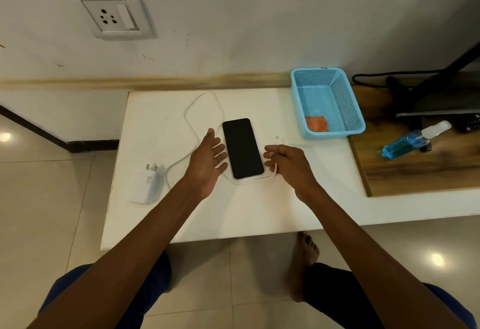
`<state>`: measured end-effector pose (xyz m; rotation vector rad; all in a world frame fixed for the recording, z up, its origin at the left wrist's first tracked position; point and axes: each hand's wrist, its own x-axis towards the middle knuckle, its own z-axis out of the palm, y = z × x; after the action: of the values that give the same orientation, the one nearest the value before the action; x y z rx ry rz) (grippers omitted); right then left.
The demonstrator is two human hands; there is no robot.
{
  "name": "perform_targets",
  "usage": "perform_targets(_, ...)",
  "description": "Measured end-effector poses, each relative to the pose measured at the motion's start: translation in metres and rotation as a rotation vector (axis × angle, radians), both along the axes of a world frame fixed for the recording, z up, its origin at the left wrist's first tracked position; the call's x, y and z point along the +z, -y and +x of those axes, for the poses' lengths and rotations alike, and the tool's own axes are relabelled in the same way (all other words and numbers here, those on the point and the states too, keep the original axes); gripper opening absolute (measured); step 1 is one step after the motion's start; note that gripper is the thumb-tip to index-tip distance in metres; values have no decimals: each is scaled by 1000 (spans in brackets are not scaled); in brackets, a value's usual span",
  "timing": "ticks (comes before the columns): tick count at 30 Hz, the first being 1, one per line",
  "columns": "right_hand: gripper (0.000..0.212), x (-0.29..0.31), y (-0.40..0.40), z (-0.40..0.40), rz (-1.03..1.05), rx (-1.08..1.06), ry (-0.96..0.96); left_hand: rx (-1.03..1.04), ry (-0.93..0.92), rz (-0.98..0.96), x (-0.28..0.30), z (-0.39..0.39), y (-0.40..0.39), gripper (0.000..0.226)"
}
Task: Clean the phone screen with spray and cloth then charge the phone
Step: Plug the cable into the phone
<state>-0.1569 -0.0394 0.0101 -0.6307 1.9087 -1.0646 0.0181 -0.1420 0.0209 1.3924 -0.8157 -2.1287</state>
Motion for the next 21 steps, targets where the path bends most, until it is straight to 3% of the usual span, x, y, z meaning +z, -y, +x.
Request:
perform_targets(3, 17, 1, 5, 6, -24, -59, 134, -85, -32, -12, 4, -8, -13, 66)
perform_targets(7, 21, 4, 10, 14, -33, -122, 188, -162, -51, -62, 2, -19, -29, 48)
perform_targets(11, 21, 6, 9, 13, -83, -164, 300, -46, -61, -28, 1, -22, -28, 49)
perform_targets(14, 19, 4, 7, 11, -118, -159, 353, 46, -79, 23, 1, -22, -23, 62)
perform_targets(16, 19, 4, 6, 10, -129, -168, 387, 72, -71, 32, 0, -23, -20, 57)
perform_targets(21, 16, 4, 7, 7, -131, -204, 440, 102, 5, 66, -1, -27, -14, 69)
